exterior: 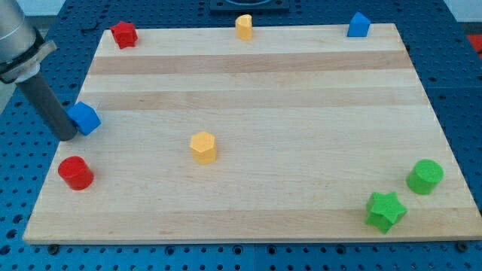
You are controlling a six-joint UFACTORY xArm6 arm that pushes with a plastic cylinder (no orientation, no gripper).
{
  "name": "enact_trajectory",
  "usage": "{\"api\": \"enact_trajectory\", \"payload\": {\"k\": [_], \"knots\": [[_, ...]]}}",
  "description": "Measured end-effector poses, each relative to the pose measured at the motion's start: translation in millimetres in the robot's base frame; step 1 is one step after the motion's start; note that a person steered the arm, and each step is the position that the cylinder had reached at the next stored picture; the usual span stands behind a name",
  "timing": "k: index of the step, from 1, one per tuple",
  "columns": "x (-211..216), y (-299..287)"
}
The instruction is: Slide the red circle towards the bottom left
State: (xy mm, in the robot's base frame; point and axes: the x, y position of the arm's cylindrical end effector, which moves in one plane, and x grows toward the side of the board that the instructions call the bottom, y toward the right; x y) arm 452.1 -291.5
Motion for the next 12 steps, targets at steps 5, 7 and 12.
{"api": "enact_trajectory", "payload": {"k": [5, 7, 12], "knots": [[15, -3], [48, 16], [91, 43]]}}
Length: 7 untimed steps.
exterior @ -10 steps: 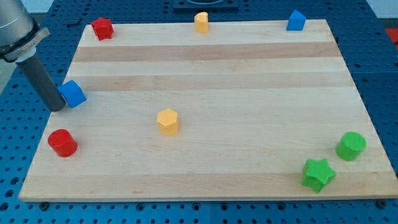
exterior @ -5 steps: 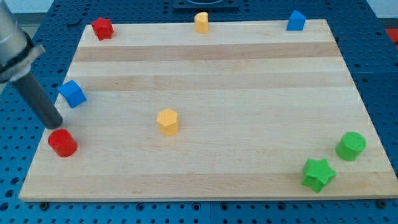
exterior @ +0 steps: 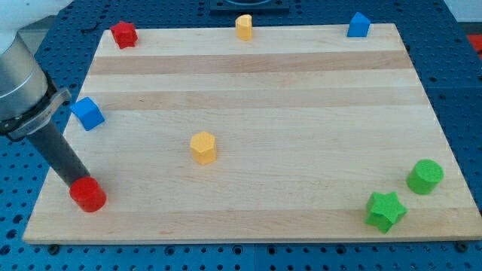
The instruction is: Slide the red circle towards the bottom left
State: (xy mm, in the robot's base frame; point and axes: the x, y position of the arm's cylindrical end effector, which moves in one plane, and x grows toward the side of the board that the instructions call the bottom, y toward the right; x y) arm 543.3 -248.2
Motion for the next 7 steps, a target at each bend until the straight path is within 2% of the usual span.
{"api": "enact_trajectory", "payload": {"k": [7], "knots": [[30, 9]]}}
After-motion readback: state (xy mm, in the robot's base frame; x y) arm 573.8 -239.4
